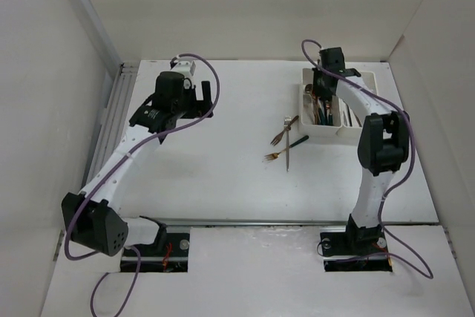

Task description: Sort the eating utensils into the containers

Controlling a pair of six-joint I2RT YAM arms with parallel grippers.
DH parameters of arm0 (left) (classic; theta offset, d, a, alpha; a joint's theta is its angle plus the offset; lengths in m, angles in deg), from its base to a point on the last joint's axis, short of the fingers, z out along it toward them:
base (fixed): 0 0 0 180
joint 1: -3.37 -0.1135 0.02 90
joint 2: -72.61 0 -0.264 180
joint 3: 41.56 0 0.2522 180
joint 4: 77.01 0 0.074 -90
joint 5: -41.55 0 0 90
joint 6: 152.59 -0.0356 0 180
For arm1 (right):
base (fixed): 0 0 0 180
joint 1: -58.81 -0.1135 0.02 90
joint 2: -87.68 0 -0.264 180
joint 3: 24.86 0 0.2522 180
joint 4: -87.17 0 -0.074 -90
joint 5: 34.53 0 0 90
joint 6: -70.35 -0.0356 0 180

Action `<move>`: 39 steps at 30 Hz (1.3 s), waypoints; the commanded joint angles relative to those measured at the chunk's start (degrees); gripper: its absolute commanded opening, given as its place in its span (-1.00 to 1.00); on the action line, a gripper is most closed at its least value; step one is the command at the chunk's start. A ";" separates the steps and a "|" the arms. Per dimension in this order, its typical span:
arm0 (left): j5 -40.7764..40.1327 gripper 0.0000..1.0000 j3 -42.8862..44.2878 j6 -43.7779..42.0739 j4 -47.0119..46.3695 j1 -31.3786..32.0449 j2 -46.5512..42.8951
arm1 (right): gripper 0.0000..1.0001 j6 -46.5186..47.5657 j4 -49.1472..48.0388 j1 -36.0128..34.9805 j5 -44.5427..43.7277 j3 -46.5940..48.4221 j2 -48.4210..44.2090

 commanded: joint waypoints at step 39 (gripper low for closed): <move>-4.62 1.00 -9.48 -1.77 -5.79 -2.56 -10.67 | -0.11 -8.38 0.32 -21.42 -6.46 -19.91 -13.42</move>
